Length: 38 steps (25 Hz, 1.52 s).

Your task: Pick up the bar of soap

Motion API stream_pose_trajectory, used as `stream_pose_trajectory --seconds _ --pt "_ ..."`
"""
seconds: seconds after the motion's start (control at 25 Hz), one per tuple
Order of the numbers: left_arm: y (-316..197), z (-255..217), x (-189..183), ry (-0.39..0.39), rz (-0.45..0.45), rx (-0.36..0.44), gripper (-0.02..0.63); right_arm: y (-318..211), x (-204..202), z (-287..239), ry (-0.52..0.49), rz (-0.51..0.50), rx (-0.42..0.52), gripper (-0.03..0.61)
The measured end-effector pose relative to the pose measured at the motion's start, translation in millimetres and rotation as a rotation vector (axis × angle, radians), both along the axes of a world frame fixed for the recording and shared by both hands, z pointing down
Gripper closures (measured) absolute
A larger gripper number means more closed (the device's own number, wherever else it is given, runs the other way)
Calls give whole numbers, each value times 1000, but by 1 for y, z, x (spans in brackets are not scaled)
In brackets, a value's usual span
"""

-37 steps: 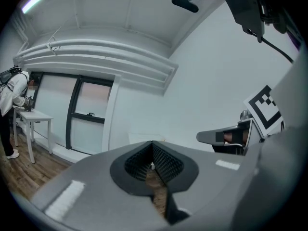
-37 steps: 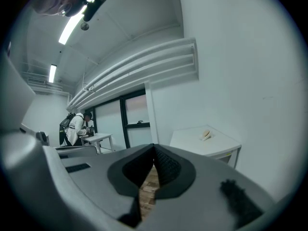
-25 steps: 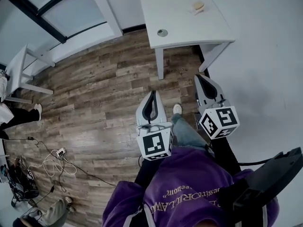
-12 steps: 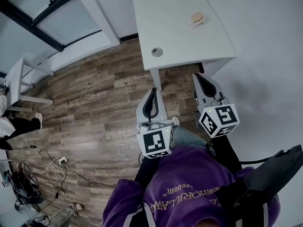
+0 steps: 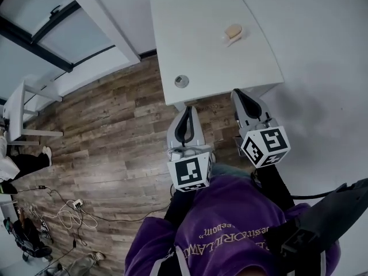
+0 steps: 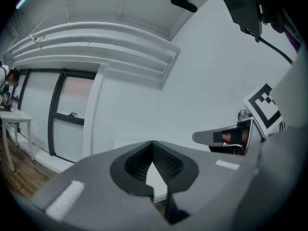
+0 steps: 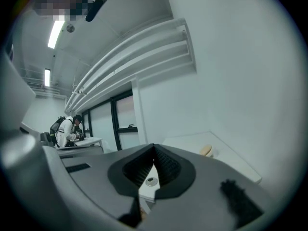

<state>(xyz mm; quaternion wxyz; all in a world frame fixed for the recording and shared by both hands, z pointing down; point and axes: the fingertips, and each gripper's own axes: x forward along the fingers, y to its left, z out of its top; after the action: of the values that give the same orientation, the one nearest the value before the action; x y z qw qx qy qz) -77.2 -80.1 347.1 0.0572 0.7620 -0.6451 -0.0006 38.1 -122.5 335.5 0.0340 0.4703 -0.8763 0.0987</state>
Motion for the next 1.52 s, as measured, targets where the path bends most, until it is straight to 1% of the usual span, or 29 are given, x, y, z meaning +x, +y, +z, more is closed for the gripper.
stream_pose_trajectory --seconds 0.28,0.48,0.72,0.88,1.0,1.16,1.4,1.52 --pt "-33 4 19 9 47 -13 609 -30 19 4 -9 48 -11 569" --pt "-63 7 19 11 81 -17 609 -57 21 5 -10 81 -6 569" --pt "-122 2 21 38 150 9 609 -110 26 5 -11 147 0 569" --pt "-169 -5 26 48 201 7 609 -147 26 -2 0 179 5 569" --pt "-202 -1 35 51 249 8 609 -175 33 5 2 218 -1 569" --pt "-243 24 48 51 327 -21 609 -209 39 29 -1 274 -21 569" --pt "-292 41 67 37 426 -74 609 -241 53 32 5 351 -42 569" --pt "-312 49 78 39 484 -101 609 -248 57 34 13 401 -58 569"
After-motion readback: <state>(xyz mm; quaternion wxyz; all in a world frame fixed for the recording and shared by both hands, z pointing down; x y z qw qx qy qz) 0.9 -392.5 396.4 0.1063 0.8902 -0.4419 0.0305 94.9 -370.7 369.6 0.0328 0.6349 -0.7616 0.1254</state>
